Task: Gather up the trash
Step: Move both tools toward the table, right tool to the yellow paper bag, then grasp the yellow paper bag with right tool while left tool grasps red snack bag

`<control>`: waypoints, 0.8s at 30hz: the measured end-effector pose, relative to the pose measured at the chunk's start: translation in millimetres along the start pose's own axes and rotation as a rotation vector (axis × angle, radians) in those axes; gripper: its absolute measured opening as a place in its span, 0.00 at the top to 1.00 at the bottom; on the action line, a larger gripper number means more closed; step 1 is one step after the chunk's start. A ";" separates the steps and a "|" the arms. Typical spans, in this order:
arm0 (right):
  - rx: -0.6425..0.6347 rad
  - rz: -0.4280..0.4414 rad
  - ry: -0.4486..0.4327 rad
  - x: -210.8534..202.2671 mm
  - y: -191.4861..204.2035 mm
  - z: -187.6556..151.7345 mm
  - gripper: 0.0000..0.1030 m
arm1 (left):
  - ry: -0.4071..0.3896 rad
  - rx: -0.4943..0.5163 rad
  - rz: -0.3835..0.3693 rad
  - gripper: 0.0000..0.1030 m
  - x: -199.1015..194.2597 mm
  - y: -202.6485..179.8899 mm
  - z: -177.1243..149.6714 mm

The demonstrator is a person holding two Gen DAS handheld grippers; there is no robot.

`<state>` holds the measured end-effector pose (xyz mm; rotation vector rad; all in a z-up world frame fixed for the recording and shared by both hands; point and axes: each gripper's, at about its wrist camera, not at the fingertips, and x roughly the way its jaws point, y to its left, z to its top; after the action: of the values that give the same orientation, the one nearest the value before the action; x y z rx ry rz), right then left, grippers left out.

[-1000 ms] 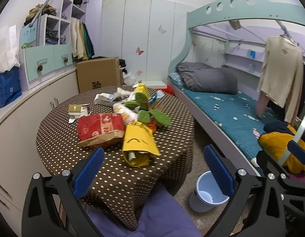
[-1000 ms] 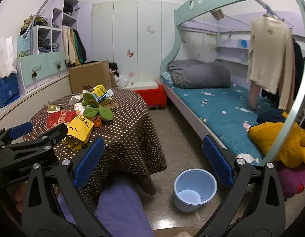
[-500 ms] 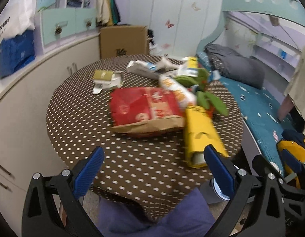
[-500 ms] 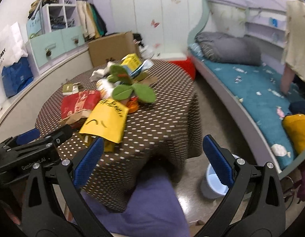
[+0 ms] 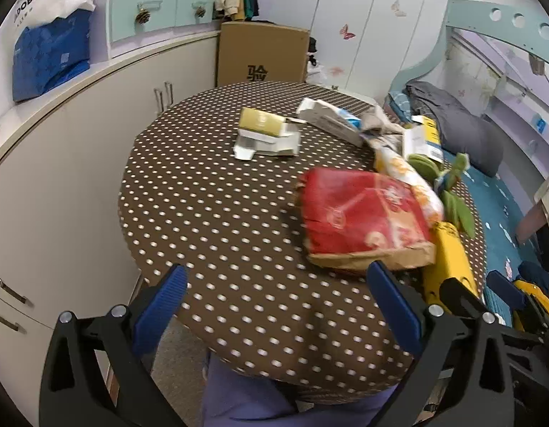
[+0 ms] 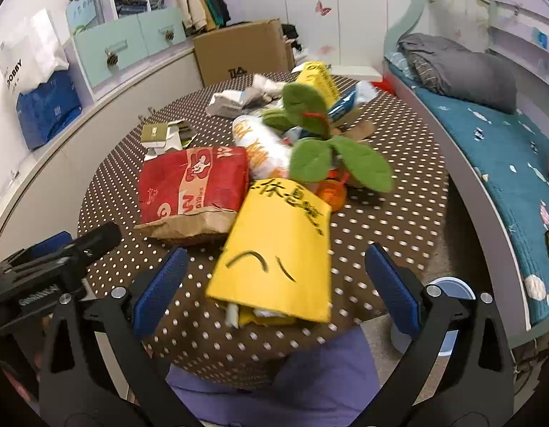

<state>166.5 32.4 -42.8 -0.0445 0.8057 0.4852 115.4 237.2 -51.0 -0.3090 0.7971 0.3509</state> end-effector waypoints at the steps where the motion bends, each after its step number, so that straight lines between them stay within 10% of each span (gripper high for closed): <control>1: -0.004 -0.004 0.011 4.8 2.0 1.0 0.05 | 0.001 -0.003 0.003 0.04 1.6 4.2 2.2; 10: -0.048 -0.038 0.085 41.1 8.5 -3.0 0.06 | 0.043 -0.022 -0.055 0.04 15.2 18.8 11.9; 16: -0.067 -0.020 0.067 34.7 2.7 -1.7 0.51 | 0.080 -0.022 -0.152 0.04 23.6 8.4 16.4; 24: 0.015 -0.009 0.061 15.3 -24.7 1.1 0.56 | -0.001 0.385 -0.328 0.04 8.6 -53.1 23.0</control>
<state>187.0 16.8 -56.3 -0.0494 0.8689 0.4712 157.8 200.2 -34.9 -0.0743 0.7798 -0.1118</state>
